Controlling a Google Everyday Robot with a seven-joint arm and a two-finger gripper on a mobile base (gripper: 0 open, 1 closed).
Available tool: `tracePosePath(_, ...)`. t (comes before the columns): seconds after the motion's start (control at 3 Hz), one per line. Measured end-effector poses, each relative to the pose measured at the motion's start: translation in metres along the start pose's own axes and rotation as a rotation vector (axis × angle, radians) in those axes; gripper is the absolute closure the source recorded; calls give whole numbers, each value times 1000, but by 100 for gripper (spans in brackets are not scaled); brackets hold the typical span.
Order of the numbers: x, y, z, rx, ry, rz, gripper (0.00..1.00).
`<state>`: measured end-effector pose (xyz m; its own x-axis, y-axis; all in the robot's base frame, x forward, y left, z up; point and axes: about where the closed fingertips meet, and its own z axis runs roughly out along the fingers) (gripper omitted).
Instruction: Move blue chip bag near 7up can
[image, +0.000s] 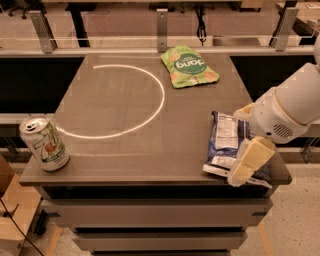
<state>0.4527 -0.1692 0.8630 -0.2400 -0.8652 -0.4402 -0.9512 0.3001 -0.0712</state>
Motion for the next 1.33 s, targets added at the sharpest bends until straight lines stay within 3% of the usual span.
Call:
tracePosePath(0.33, 18, 0, 14, -13, 1, 67, 0)
tracePosePath(0.67, 24, 0, 16, -8, 14, 91, 18)
tracePosePath(1.33, 7, -2, -3, 43, 32, 49, 64)
